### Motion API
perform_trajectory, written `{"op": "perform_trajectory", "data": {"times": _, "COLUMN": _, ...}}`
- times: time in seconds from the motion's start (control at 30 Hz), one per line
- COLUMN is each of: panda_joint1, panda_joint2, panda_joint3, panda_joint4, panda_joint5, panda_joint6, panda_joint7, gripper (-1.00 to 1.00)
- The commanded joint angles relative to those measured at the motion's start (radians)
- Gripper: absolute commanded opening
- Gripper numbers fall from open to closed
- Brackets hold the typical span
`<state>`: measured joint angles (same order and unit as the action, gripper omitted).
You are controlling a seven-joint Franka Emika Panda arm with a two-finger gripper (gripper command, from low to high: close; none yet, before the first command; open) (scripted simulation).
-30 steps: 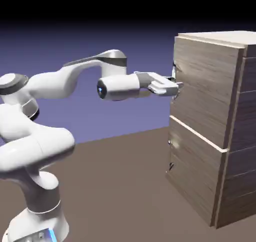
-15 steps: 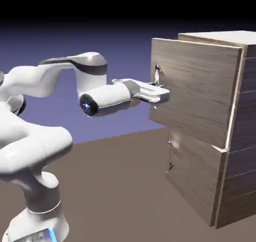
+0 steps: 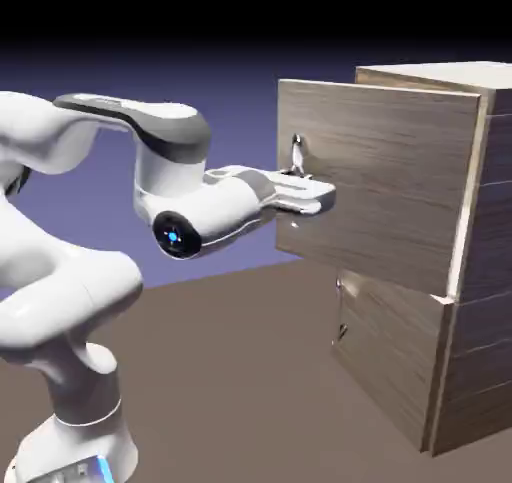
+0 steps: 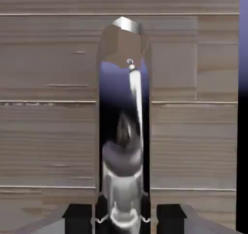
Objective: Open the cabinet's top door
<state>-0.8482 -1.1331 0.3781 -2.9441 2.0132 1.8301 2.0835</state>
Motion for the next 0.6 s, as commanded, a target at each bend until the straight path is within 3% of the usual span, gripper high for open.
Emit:
{"op": "perform_trajectory", "data": {"times": 0.0, "panda_joint1": 0.036, "panda_joint2": 0.014, "panda_joint3": -0.02, "panda_joint4": 0.002, "panda_joint5": -0.012, "panda_joint6": 0.033, "panda_joint7": -0.01, "gripper": -1.0}}
{"op": "perform_trajectory", "data": {"times": 0.1, "panda_joint1": 0.127, "panda_joint2": 0.062, "panda_joint3": -0.115, "panda_joint4": 0.012, "panda_joint5": -0.09, "panda_joint6": 0.086, "panda_joint7": -0.044, "gripper": -1.0}}
{"op": "perform_trajectory", "data": {"times": 0.33, "panda_joint1": 0.073, "panda_joint2": 0.195, "panda_joint3": -0.356, "panda_joint4": 0.063, "panda_joint5": -0.393, "panda_joint6": -0.182, "panda_joint7": -0.101, "gripper": -1.0}}
{"op": "perform_trajectory", "data": {"times": 0.57, "panda_joint1": 0.056, "panda_joint2": 0.437, "panda_joint3": -0.559, "panda_joint4": 0.224, "panda_joint5": -0.672, "panda_joint6": -0.459, "panda_joint7": -0.195, "gripper": -1.0}}
